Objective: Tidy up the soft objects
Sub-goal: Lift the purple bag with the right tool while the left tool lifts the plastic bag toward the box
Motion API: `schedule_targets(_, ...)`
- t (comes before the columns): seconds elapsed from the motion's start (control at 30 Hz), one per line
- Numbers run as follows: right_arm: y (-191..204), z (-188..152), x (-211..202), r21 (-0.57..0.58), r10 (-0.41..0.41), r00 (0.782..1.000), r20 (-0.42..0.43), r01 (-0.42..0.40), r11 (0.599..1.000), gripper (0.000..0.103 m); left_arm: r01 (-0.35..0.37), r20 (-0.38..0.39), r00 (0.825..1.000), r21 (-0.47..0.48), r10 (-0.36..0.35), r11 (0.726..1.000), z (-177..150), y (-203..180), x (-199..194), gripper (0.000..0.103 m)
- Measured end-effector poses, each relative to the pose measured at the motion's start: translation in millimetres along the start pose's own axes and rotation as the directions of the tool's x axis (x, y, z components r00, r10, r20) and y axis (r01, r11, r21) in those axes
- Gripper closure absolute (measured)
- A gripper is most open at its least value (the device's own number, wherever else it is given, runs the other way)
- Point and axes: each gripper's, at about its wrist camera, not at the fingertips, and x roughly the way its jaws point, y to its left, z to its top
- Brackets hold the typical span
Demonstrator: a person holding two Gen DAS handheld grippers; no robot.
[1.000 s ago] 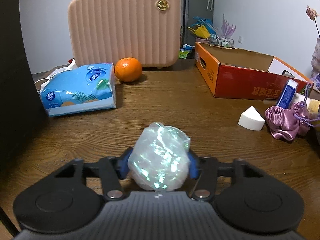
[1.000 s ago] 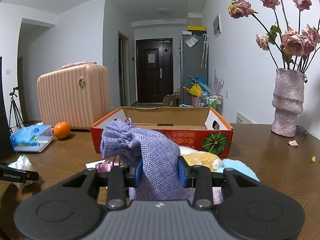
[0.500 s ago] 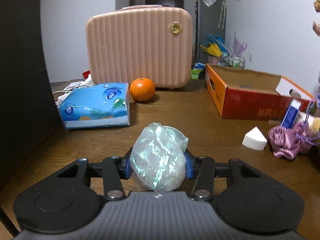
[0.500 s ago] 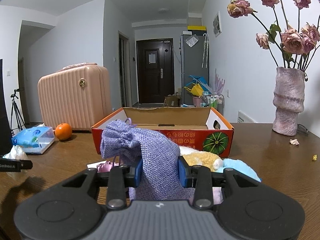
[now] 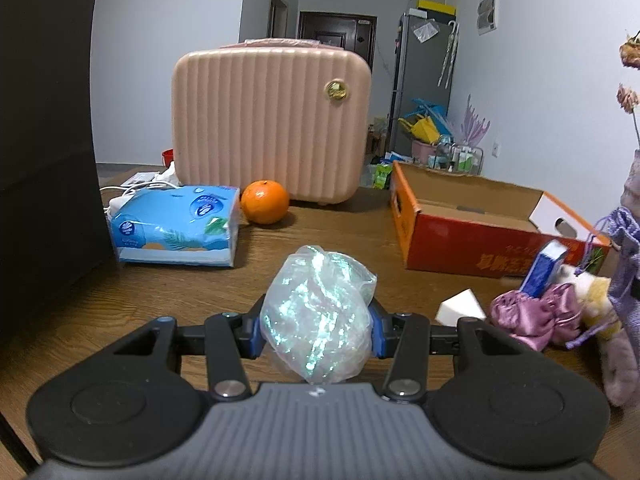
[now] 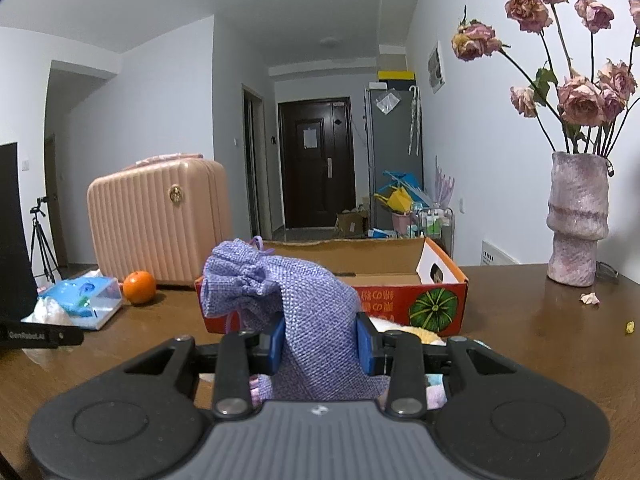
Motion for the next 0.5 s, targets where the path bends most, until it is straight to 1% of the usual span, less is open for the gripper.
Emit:
schedule_targets(0.23,-2.1,5.5,-7.1,0.008,0.006,0.999,0.036,-0.006,1.000,0.068,0.034,0.019,0.999,-0.032,-0.034,0.999,2.7,-15.5,-10.7,0.055)
schedule_targets(0.5,-5.7,10.8,-13.2,0.015,0.005,0.997,0.079,-0.006,1.000,0.068,0.075,0.047,0.996,-0.045,-0.073,0.996,6.0,-35.5,-24.9,0.055)
